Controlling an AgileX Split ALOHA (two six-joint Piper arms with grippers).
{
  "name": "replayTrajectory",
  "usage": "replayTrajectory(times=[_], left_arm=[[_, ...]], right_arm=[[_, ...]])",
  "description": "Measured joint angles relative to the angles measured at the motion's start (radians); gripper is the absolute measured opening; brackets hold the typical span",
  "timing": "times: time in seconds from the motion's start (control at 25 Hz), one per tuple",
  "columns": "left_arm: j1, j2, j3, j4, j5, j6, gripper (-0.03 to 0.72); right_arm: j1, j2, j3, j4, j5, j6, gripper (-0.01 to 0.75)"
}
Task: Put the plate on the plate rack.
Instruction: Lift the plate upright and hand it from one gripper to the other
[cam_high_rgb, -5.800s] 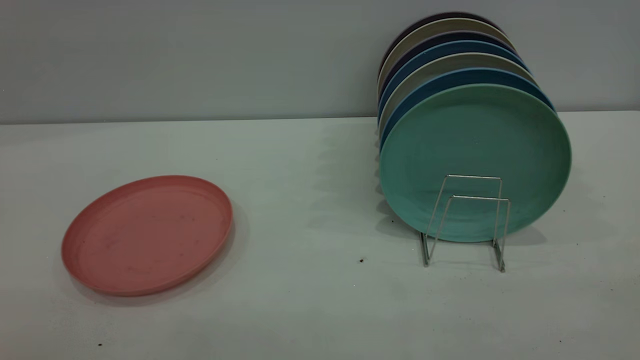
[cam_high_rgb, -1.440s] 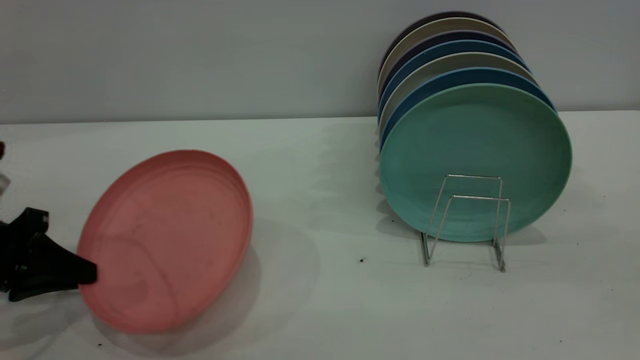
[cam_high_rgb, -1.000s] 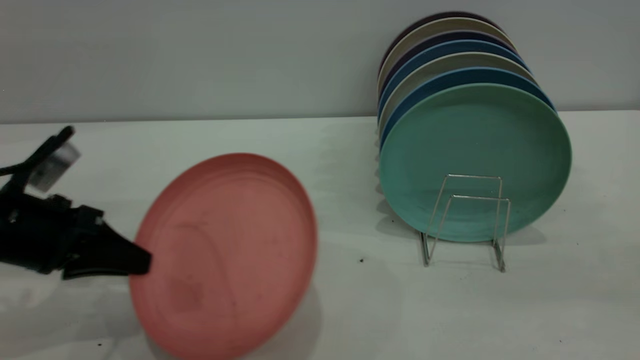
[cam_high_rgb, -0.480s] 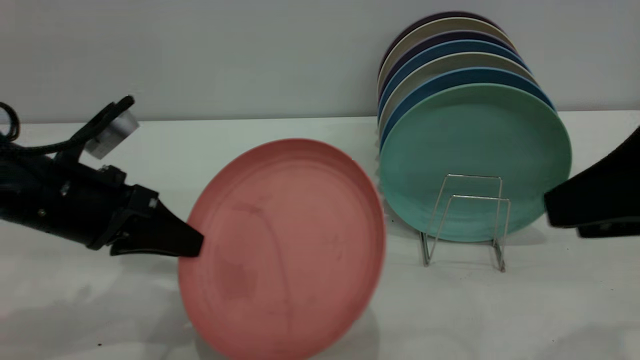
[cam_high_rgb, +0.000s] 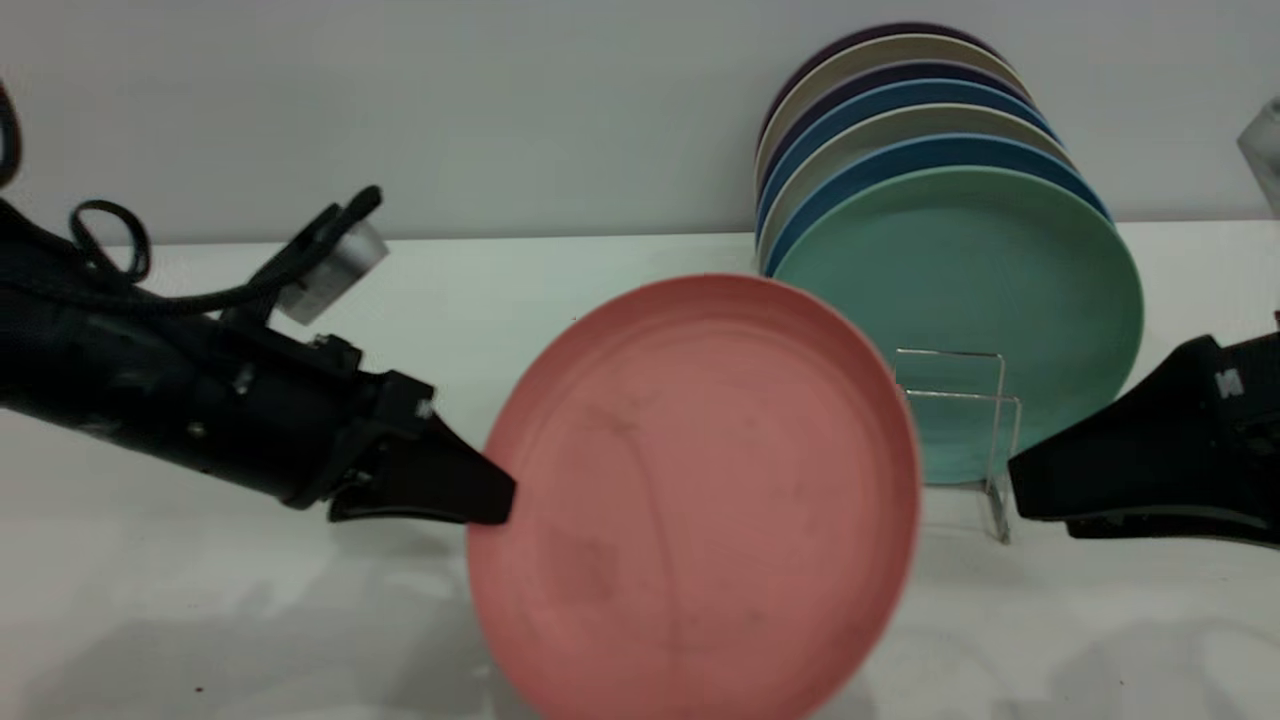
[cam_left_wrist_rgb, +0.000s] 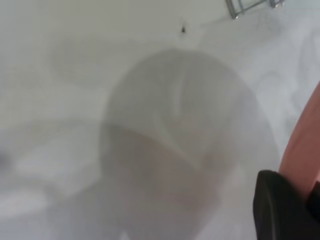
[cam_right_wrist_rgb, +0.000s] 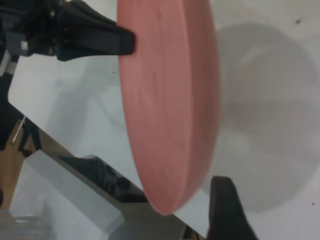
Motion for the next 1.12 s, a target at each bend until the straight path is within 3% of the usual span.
replayTrajectory(times=[0.44,0.64,0.8,0.88,0.96,1.04,1.12], left_arm=[[-0.096,0.000,-0.004,-0.069,-0.026,0.000,0.018],[-0.135,0.000,-0.031,-0.071,-0.009,-0.023,0.018],[-0.148,0.000,-0.039,-0.071,0.058,-0.027,0.018],[-0.148,0.000,-0.039,-0.068,0.087,-0.027,0.020],[-0.148,0.000,-0.039,-0.065,0.105,-0.027,0.024],[-0.148,0.000,-0.039,-0.061,0.111,-0.027,0.028],[-0.148,0.000,-0.040,-0.059,0.119,-0.027,0.035]], right_arm=[[0.032,0.014,-0.001,0.060,0.033,-0.066,0.471],[0.109,0.014,-0.001,0.109,-0.023,-0.083,0.471],[0.118,0.014,-0.001,0.111,-0.065,-0.085,0.465],[0.118,0.014,-0.001,0.114,-0.081,-0.085,0.423],[0.118,0.014,-0.001,0.114,-0.085,-0.085,0.314],[0.118,0.014,-0.001,0.115,-0.086,-0.085,0.159],[0.118,0.015,-0.001,0.122,-0.111,-0.085,0.122]])
